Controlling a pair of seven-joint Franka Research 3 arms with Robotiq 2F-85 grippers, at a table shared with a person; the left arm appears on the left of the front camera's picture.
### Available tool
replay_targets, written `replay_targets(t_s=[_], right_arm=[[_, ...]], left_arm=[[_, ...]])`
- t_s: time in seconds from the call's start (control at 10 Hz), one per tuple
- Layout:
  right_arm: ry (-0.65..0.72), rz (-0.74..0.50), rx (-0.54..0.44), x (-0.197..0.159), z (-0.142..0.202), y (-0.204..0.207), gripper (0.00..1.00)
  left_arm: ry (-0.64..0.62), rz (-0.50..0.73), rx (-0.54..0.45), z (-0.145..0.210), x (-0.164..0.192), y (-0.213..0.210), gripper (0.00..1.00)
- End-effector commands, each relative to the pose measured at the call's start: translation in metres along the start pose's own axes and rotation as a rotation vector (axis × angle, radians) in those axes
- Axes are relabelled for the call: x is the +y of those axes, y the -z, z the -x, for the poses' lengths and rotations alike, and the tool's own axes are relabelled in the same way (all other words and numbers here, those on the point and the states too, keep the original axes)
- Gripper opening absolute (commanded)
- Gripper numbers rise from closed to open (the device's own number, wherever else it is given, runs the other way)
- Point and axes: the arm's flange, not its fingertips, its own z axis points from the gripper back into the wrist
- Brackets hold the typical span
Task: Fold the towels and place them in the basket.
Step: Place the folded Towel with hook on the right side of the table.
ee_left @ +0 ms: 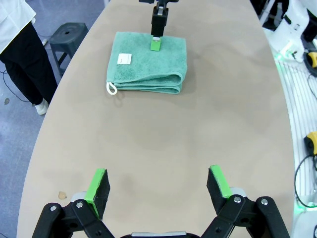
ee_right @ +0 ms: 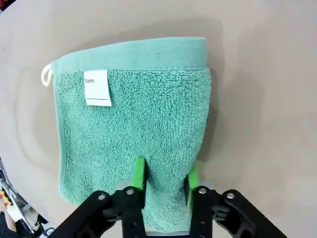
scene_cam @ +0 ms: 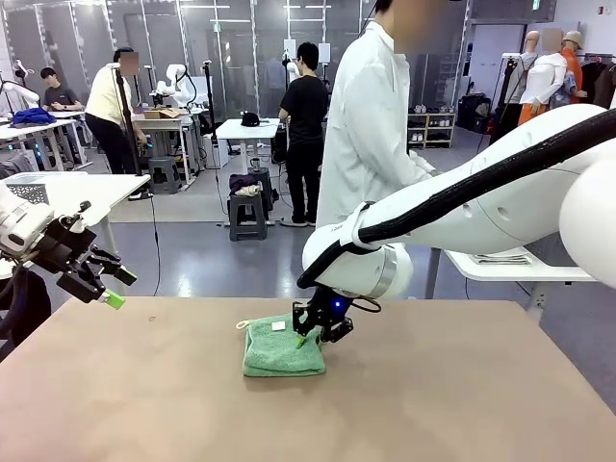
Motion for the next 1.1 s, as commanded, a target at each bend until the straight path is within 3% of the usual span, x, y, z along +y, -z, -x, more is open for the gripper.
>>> replay_targets(t_s=[0.0, 0.2, 0.7, 0.8, 0.9, 1.0], right_arm=[[-0.01, 0.009, -0.007, -0.004, 0.003, -0.003, 0.11], [-0.014, 0.025, -0.001, -0.004, 0.004, -0.006, 0.0], [-0.004, 0.003, -0.001, 0.0, 0.0, -0.002, 0.0], [-0.009, 0.004, -0.003, 0.001, 0.0, -0.003, 0.09], [-0.012, 0.028, 0.084, -0.024, -0.007, -0.014, 0.06], [0.009, -0.002, 0.071, -0.062, -0.015, -0.038, 0.06]], left_arm=[[0.005, 0.003, 0.008, 0.0, 0.0, 0.0, 0.99], [0.005, 0.003, 0.008, 0.0, 0.0, 0.0, 0.99], [0.005, 0.003, 0.008, 0.0, 0.0, 0.0, 0.99], [0.005, 0.003, 0.008, 0.0, 0.0, 0.0, 0.99], [0.005, 0.003, 0.008, 0.0, 0.0, 0.0, 0.99], [0.005, 0.003, 0.008, 0.0, 0.0, 0.0, 0.99]])
